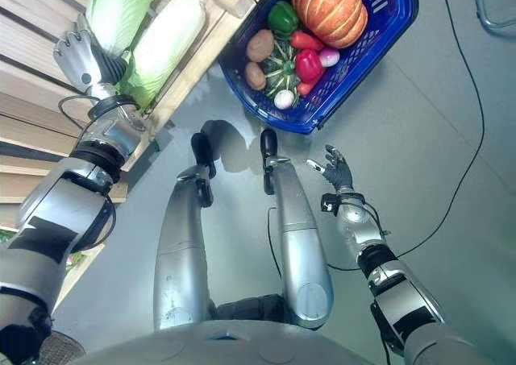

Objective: Pick up fruits and vegetables into the basket

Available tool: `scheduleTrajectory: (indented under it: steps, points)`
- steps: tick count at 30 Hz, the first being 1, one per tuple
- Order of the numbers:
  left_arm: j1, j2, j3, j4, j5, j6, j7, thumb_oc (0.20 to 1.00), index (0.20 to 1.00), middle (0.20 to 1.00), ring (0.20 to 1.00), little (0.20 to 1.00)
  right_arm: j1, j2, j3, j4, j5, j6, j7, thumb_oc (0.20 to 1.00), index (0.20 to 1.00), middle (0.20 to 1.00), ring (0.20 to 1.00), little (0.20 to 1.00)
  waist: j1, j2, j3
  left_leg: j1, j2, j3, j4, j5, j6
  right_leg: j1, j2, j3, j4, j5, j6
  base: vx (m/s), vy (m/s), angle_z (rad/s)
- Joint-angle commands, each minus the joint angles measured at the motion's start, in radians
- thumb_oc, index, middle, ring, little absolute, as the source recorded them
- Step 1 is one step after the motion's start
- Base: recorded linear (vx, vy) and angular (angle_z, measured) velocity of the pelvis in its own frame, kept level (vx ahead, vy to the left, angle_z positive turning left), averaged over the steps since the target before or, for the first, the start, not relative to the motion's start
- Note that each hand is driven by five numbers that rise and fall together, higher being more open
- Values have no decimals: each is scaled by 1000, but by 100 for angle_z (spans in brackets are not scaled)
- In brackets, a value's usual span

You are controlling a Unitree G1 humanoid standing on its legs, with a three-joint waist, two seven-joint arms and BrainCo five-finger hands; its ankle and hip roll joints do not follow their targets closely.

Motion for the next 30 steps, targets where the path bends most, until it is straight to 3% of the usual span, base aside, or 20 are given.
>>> scheduleTrajectory:
  steps: [1, 8, 13, 17, 23, 30]
  points:
    - [55, 63, 91, -90, 87, -82, 132, 200, 200, 200, 200, 200, 115, 6, -46, -149, -2, -72, -32, 1000, 1000, 1000, 1000, 1000, 28, 16, -51, 60, -53, 78, -45, -39, 24, 110, 38, -2, -140, 66, 85, 29, -33, 3]
    - [279, 47, 206, -356, 191, -199, 177, 200, 200, 200, 200, 200, 158, 27, -82, -306, -50, -100, -55, 1000, 1000, 1000, 1000, 1000, 71, 45, -51, 199, -72, 48, -110, -31, 16, 267, 23, -13, -219, 64, 85, 51, -22, 8]
    - [531, 43, 280, -575, 205, -293, 137, 200, 200, 200, 200, 200, 199, 35, -121, -434, -86, -97, -13, 1000, 1000, 1000, 1000, 1000, 104, 62, -51, 357, -79, 15, -207, -6, 17, 441, 22, -21, -329, 68, 77, 114, 6, 8]
    - [645, 28, 289, -700, 207, -358, 38, 200, 200, 200, 200, 200, 228, 29, -139, -528, -76, -105, 50, 1000, 1000, 1000, 1000, 1000, 117, 65, -54, 478, -85, -16, -298, 21, 20, 568, 28, -18, -428, 83, 73, 116, 15, 12]
    - [742, 1, 242, -826, 177, -454, -168, 200, 200, 200, 200, 200, 216, 32, -157, -617, -12, -121, 140, 1000, 1000, 1000, 1000, 1000, 137, 71, -140, 620, -85, -45, -455, 62, 16, 719, 26, -34, -565, 111, 76, 134, 16, 6]
    - [789, -39, 142, -907, 87, -538, -393, 200, 200, 200, 200, 200, 204, 67, -145, -711, 196, -68, 253, 1000, 1000, 1000, 1000, 1000, 155, 73, -252, 762, -84, -66, -593, 83, 25, 852, 14, -53, -674, 143, 88, 130, 24, 7]
